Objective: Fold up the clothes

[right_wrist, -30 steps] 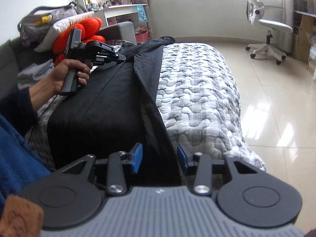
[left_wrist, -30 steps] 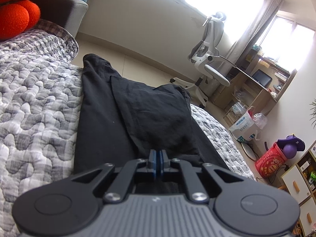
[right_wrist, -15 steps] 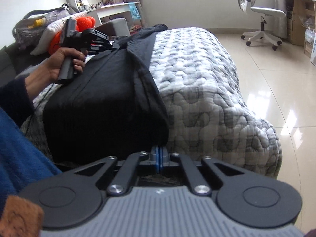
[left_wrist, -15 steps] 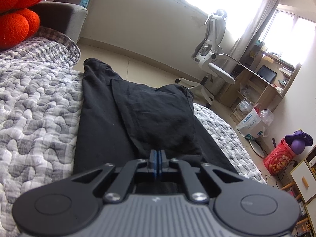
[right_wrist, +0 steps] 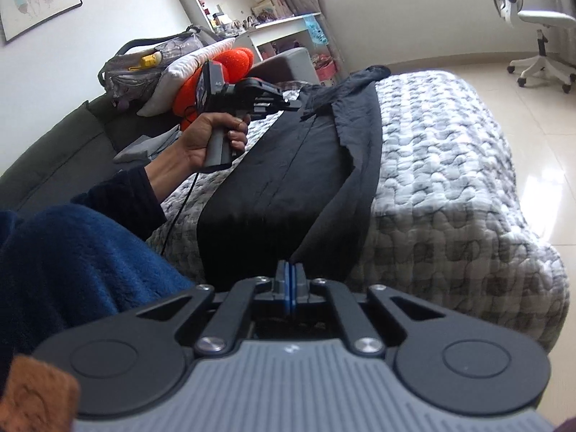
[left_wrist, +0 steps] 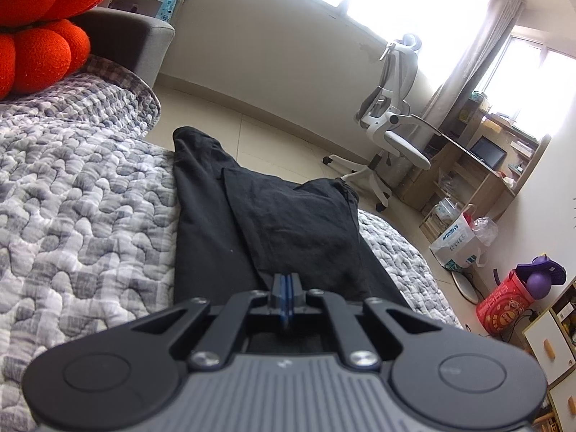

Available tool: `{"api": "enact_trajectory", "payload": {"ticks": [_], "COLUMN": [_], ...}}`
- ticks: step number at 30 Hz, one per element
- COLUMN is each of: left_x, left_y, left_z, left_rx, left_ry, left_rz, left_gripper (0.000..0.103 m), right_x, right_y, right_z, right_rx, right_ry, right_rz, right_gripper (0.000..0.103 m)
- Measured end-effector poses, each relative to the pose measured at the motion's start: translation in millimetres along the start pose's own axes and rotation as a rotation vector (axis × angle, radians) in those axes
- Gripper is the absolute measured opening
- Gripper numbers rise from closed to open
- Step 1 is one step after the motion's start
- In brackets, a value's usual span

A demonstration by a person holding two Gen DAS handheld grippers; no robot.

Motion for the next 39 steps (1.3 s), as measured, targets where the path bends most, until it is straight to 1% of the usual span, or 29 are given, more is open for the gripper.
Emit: {"api": "enact_trajectory", "payload": {"ticks": [2,3,5,6,7,9,12,14,16,18,20,22,23,24,25,26,27,28,30,35,37,39], "left_x": [2,4,7,8,10,9,3,-3,-9,-14,-20,-28,-33,-37,-41,-44,-46,-49,-45,-18,-15,-18], "left_y": [-6,-11,-20,-23,-26,-29,-28,-27,-28,-29,-29,-28,-27,-27,-26,-26,-26,-25,-18,10,15,14], "left_z": [-1,-3,-8,-14,-19,-30,-37,-35,-33,-36,-41,-45,-46,-48,-49,-50,-50,-50,-50,-58,-60,-61], "left_rx": [0.012,0.026,0.052,0.043,0.029,0.005,-0.016,-0.002,0.032,0.044,0.054,0.054,0.054,0.042,0.026,0.013,0.002,-0.009,0.005,0.013,-0.022,-0.047], "left_ry": [-0.003,-0.017,-0.05,-0.061,-0.07,-0.081,-0.05,-0.03,-0.037,-0.041,-0.045,-0.03,-0.022,-0.006,0.011,0.023,0.034,0.046,0.03,-0.033,-0.025,-0.009], "left_rz": [0.024,0.044,0.081,0.088,0.092,0.096,0.095,0.105,0.127,0.133,0.135,0.124,0.117,0.107,0.095,0.091,0.09,0.089,0.055,-0.052,-0.063,-0.048], "left_gripper": [0.002,0.003,0.011,0.022,0.036,0.047,0.052,0.053,0.053,0.053,0.055,0.059,0.059,0.055,0.047,0.037,0.011,0.007,0.004,0.004,0.004,0.004], "right_x": [-15,-20,-28,-31,-33,-34,-34,-32,-31,-31,-31,-31,-32,-33,-33,-32,-31,-30,-29,-24,-26,-34], "right_y": [-12,-19,-29,-32,-32,-29,-26,-25,-24,-23,-22,-20,-19,-17,-17,-16,-16,-17,-16,-12,-11,-11], "right_z": [-1,-3,-3,-2,-1,2,5,6,4,4,3,6,8,9,11,12,11,11,12,16,17,17], "right_rx": [0.013,0.013,0.018,0.032,0.045,0.05,0.063,0.059,0.048,0.044,0.044,0.045,0.048,0.055,0.061,0.066,0.069,0.071,0.067,0.085,0.106,0.104], "right_ry": [-0.004,-0.005,-0.002,-0.01,-0.013,0.001,0.011,0.015,0.022,0.022,0.026,0.035,0.04,0.045,0.051,0.057,0.06,0.064,0.073,0.116,0.131,0.167], "right_rz": [0.064,0.093,0.136,0.15,0.155,0.146,0.133,0.124,0.112,0.103,0.095,0.088,0.086,0.086,0.087,0.088,0.09,0.091,0.087,0.069,0.075,0.087], "right_gripper": [0.002,0.002,0.002,0.002,0.002,0.002,0.002,0.002,0.002,0.002,0.002,0.002,0.002,0.002,0.002,0.002,0.002,0.002,0.002,0.002,0.002,0.002]}}
Point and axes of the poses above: each gripper's, at about its wrist camera, not at the fingertips, and x roughly against the way its jaws point, z to its left, y to its top, the point moved 10 cm from there along -x, roughly the way its jaws point, and after that the axes turned 11 degrees about x, right-handed, at the moved point
